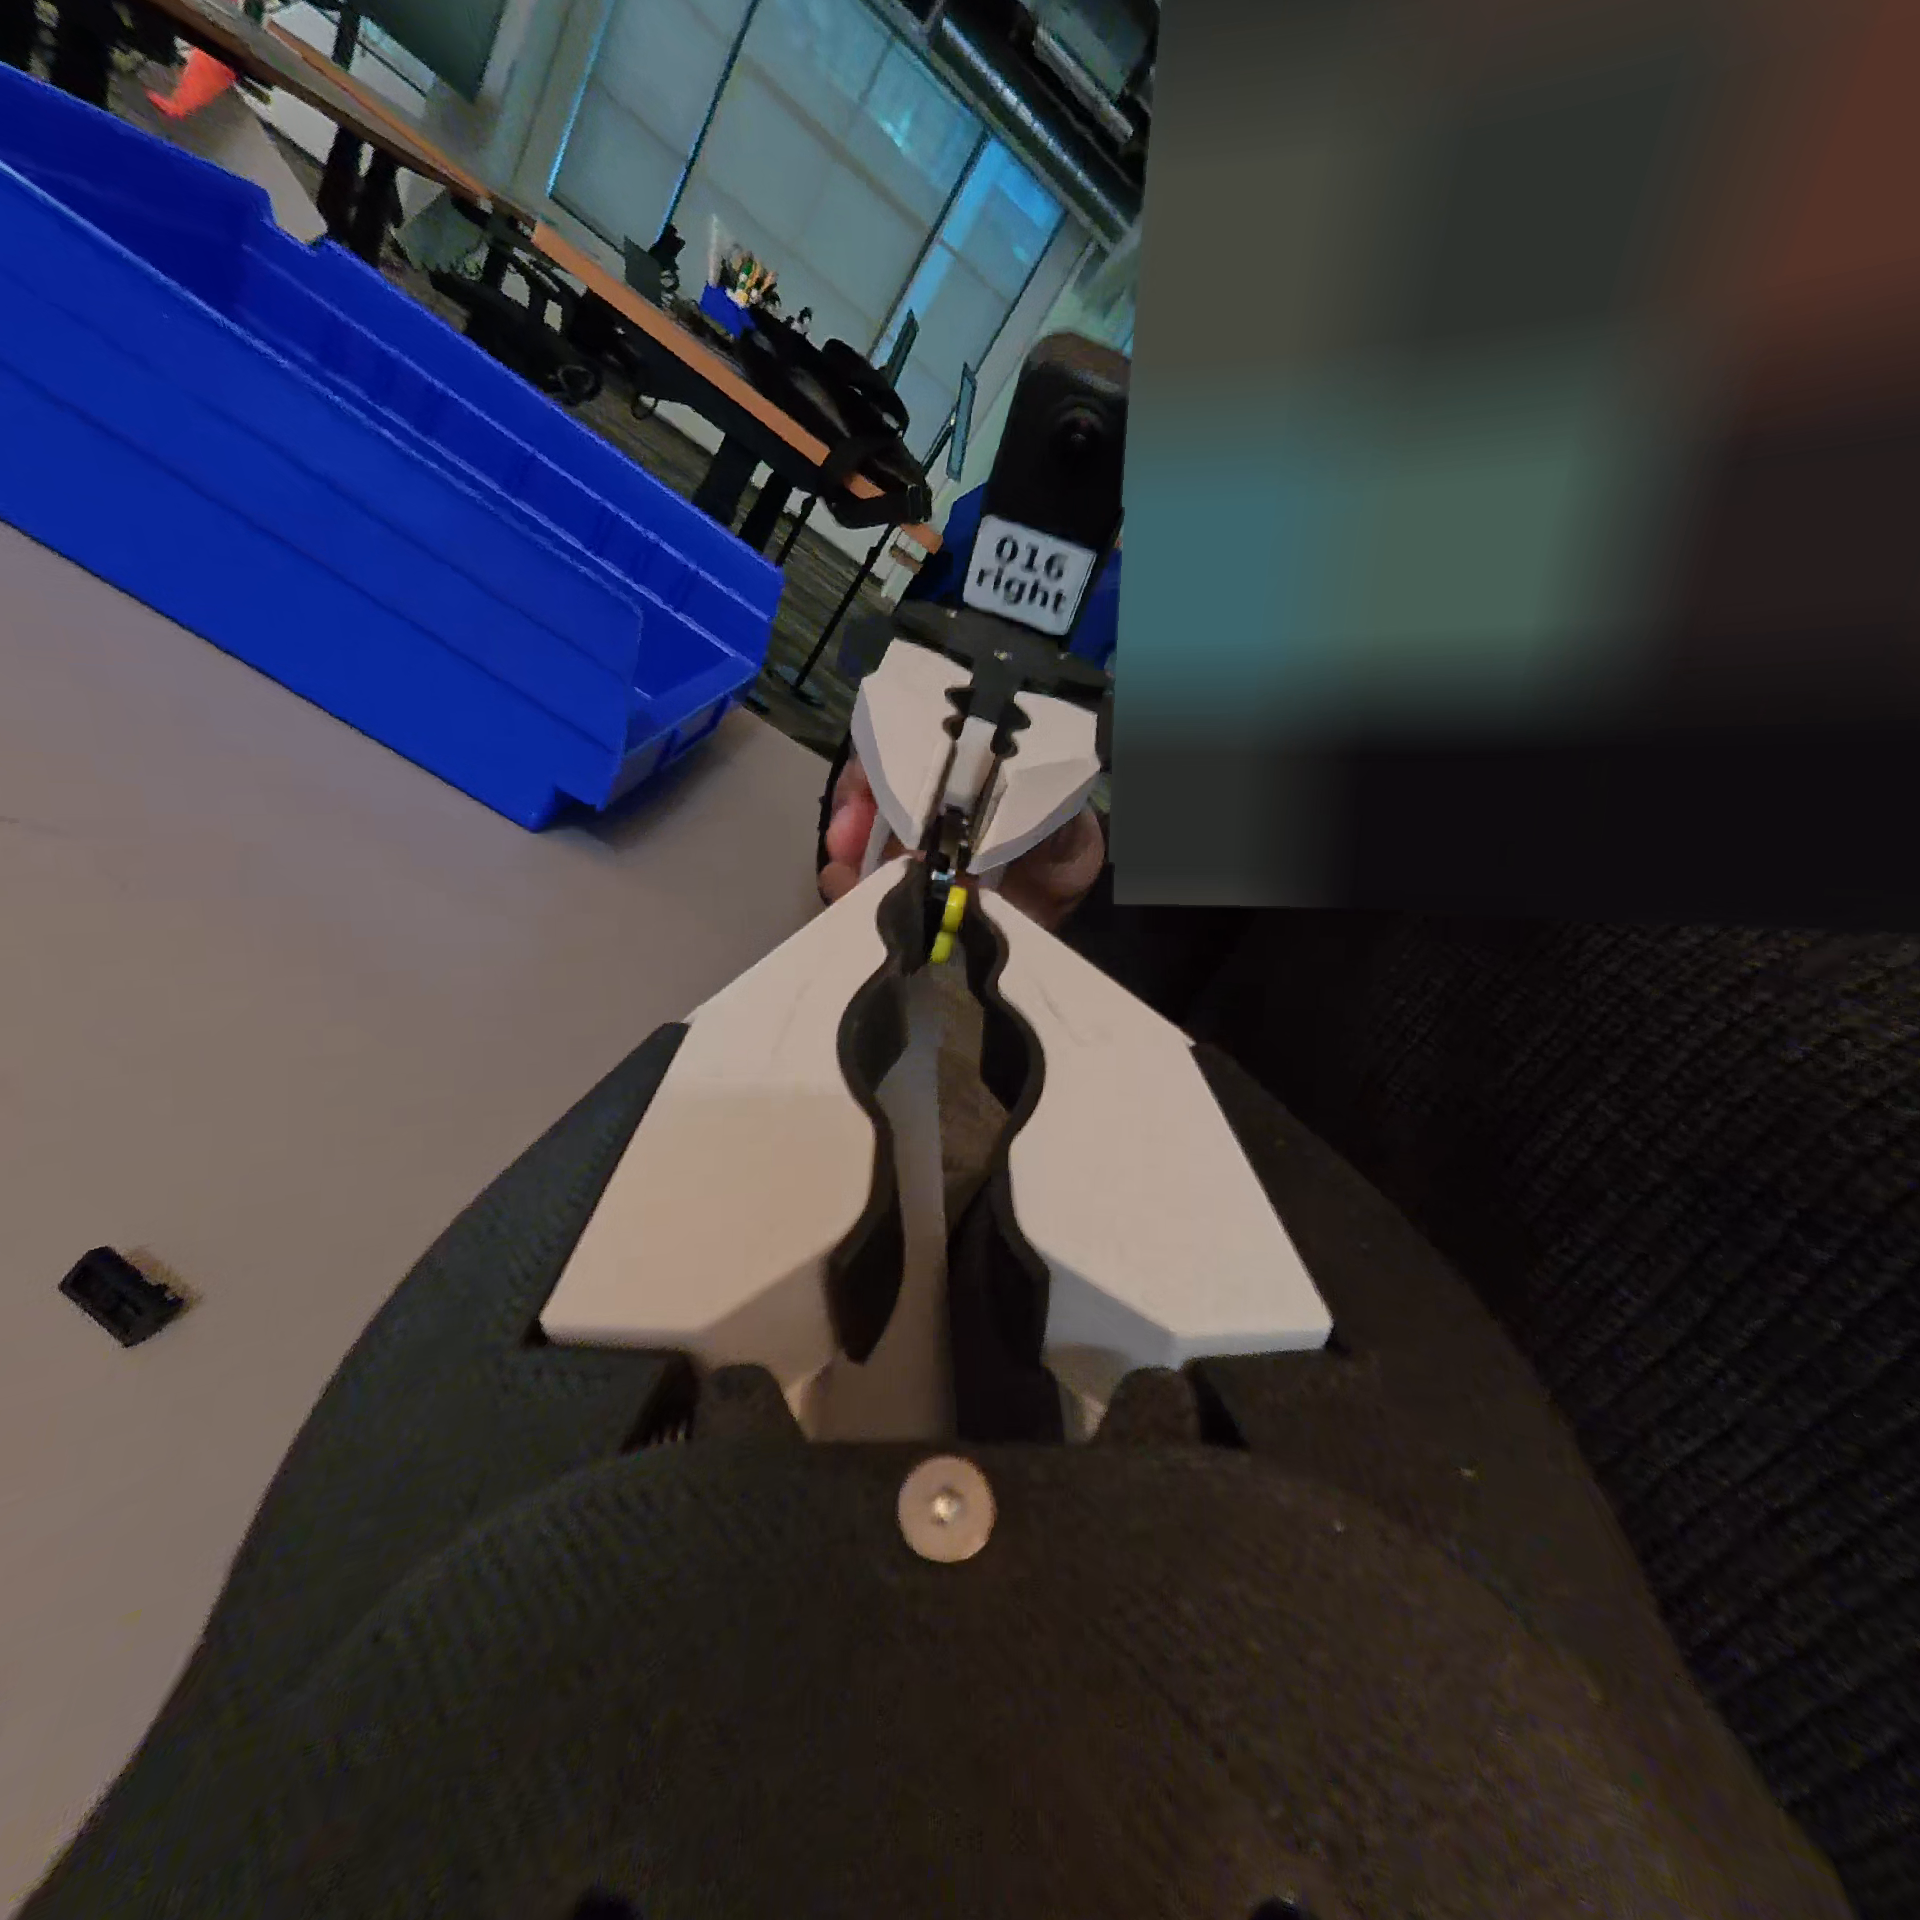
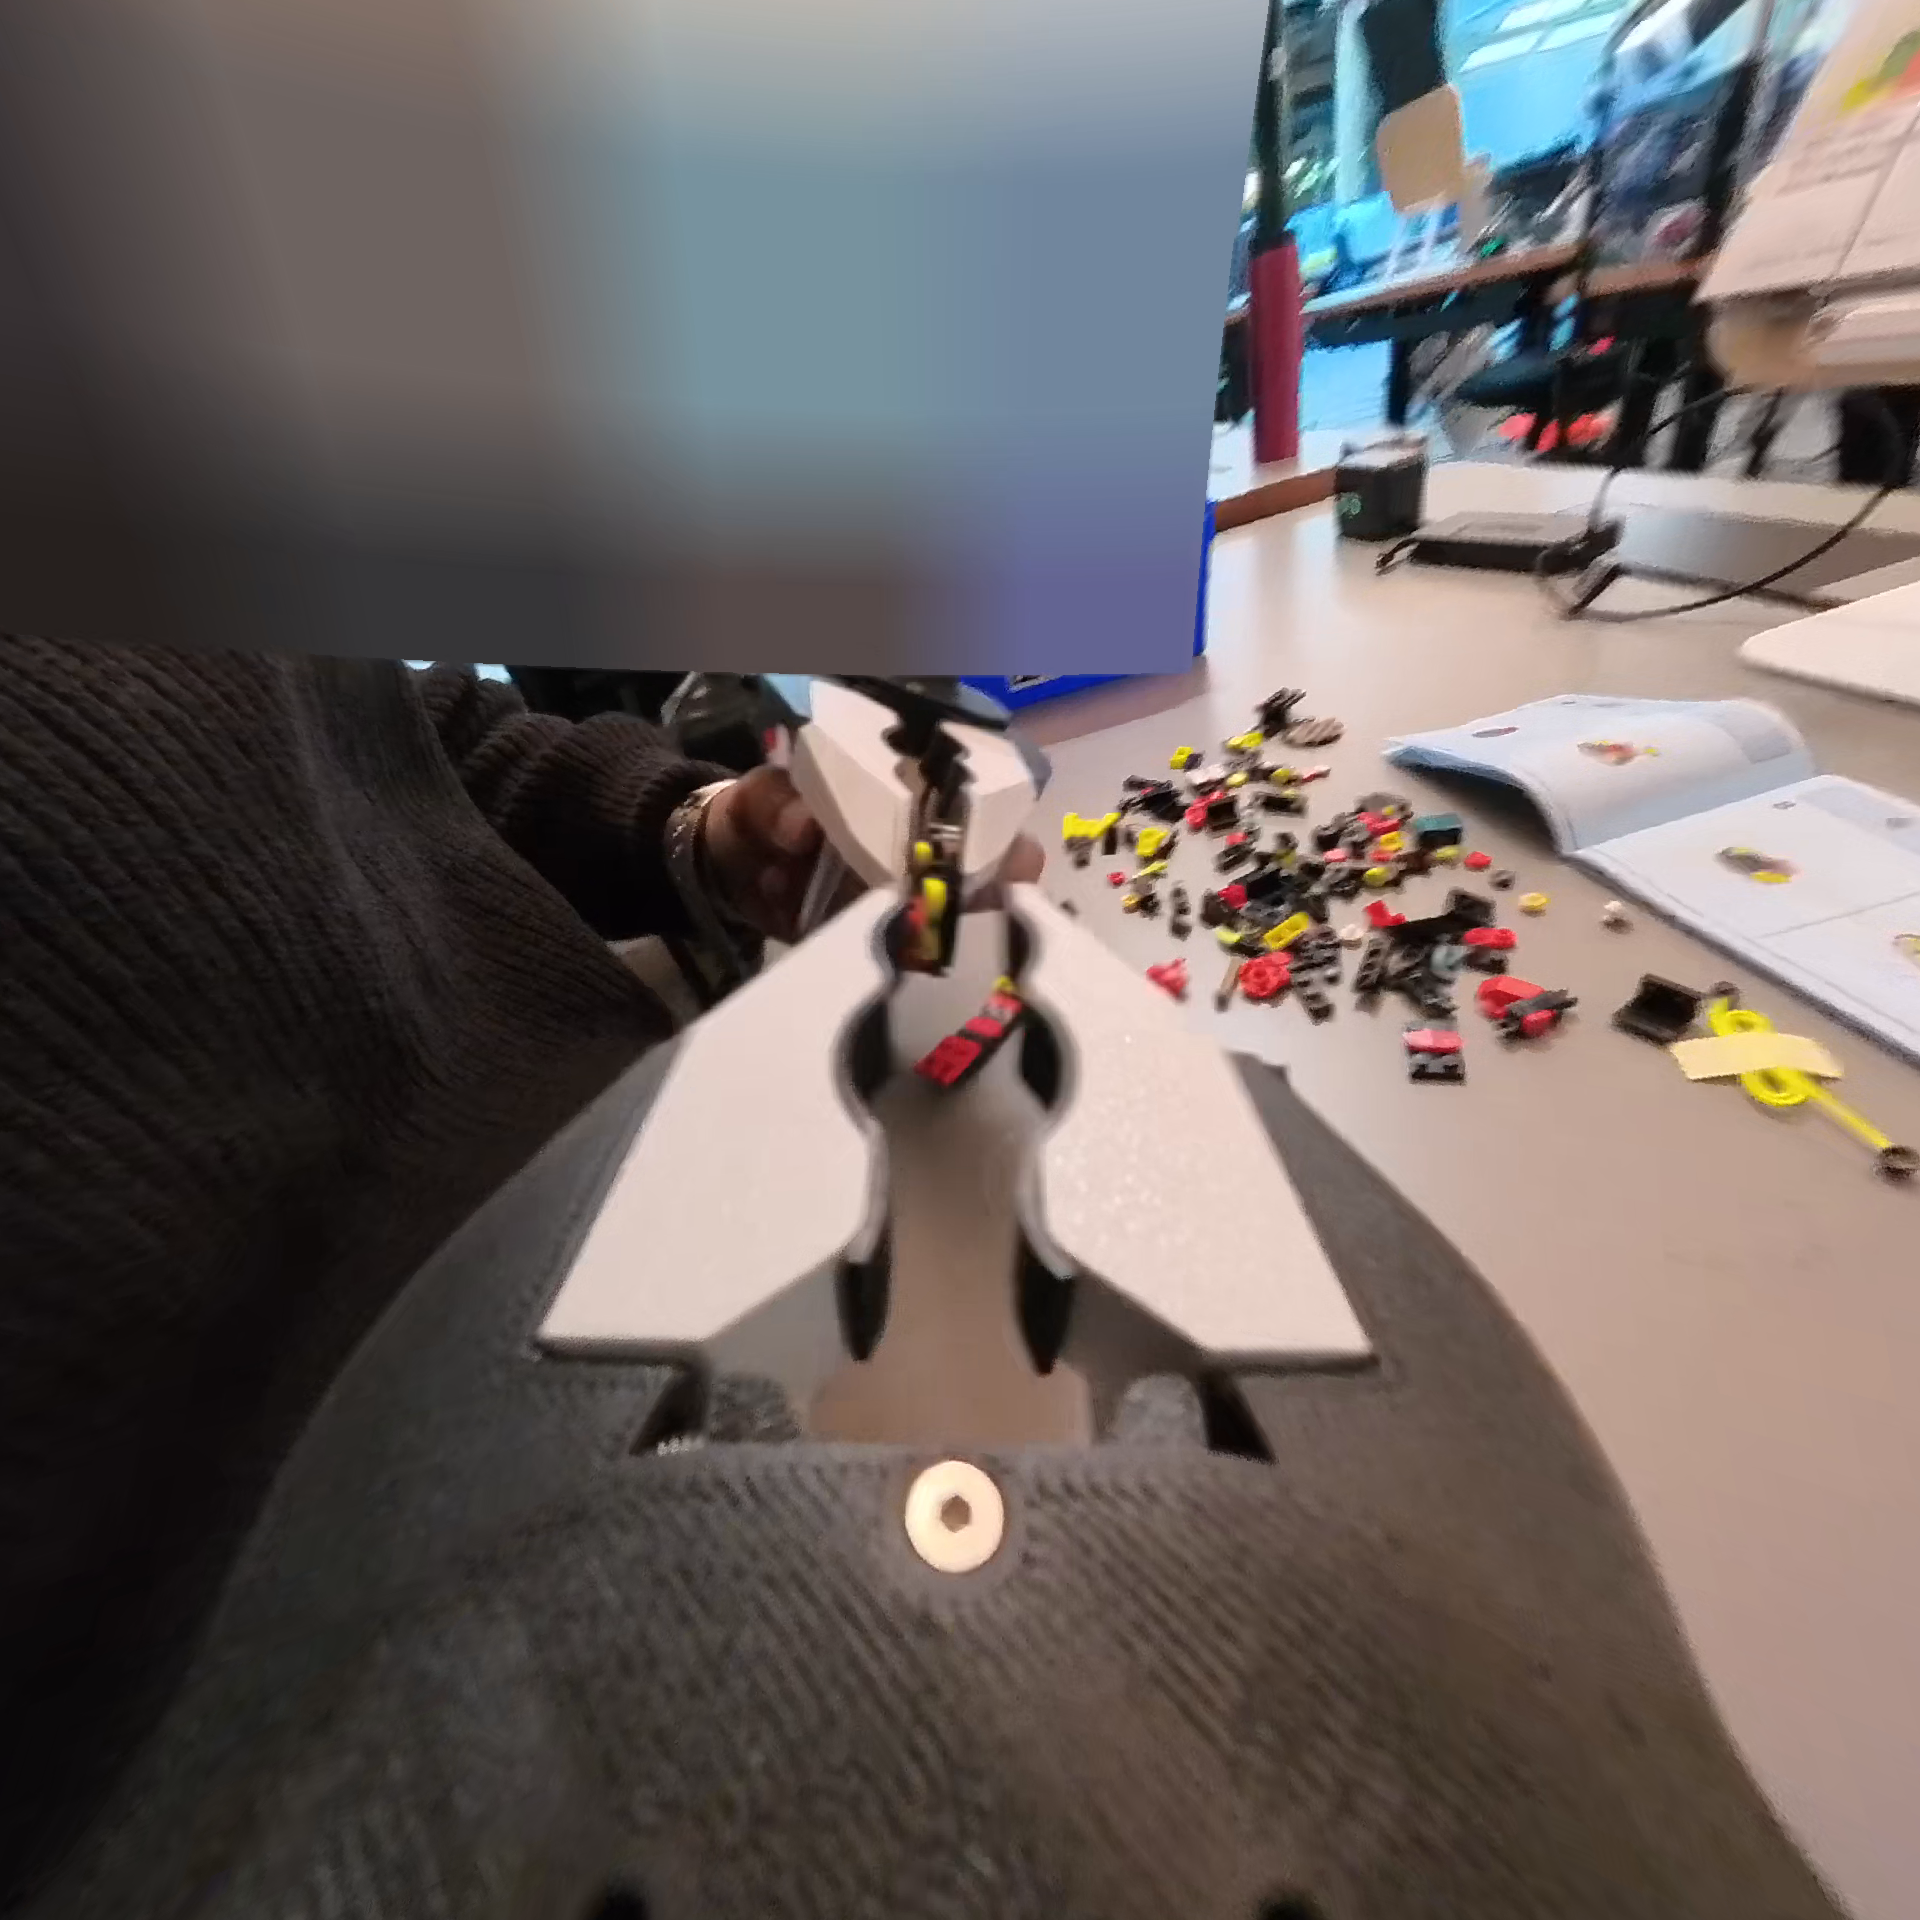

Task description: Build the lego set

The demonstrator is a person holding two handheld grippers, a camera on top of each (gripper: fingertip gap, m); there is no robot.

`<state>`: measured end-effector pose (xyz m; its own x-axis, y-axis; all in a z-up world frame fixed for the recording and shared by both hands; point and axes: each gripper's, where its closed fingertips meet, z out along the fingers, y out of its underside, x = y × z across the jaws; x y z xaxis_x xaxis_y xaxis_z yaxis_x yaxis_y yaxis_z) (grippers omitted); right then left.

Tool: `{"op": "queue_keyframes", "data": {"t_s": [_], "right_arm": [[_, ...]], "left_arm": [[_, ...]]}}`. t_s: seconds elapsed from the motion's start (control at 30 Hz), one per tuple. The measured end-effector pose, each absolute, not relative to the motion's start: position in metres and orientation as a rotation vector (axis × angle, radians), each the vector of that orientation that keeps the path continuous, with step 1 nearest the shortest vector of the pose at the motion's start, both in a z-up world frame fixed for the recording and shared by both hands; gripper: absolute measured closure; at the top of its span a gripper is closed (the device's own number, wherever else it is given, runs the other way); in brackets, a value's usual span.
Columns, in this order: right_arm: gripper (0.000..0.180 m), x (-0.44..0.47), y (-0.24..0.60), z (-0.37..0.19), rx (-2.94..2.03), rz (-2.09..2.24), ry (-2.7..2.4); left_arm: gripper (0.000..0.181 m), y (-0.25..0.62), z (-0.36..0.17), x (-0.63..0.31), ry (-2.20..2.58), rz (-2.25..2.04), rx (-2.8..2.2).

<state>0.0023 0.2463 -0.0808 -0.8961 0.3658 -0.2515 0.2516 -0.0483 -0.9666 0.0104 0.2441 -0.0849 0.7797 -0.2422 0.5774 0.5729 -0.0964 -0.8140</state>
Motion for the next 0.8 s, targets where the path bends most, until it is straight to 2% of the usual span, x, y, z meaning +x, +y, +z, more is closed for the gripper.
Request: {"op": "queue_keyframes", "data": {"t_s": [0.03,0.07,0.27,0.57,0.8], "right_arm": [[0.135,-0.004,0.249,-0.079,-0.702,2.089,-2.061],[0.132,-0.007,0.252,-0.079,-0.705,2.063,-2.033],[0.141,-0.005,0.252,-0.078,-0.702,2.098,-2.038],[0.175,0.005,0.245,-0.079,-0.67,2.153,-2.091],[0.175,0.01,0.244,-0.079,-0.619,2.111,-2.134]], "left_arm": [[0.177,0.243,-0.081,0.009,-0.287,-0.718,-1.496],[0.177,0.242,-0.079,0.007,-0.301,-0.734,-1.472],[0.177,0.239,-0.076,0.003,-0.298,-0.694,-1.456],[0.178,0.24,-0.073,0.006,-0.284,-0.716,-1.442],[0.178,0.24,-0.074,0.009,-0.275,-0.725,-1.445]]}}
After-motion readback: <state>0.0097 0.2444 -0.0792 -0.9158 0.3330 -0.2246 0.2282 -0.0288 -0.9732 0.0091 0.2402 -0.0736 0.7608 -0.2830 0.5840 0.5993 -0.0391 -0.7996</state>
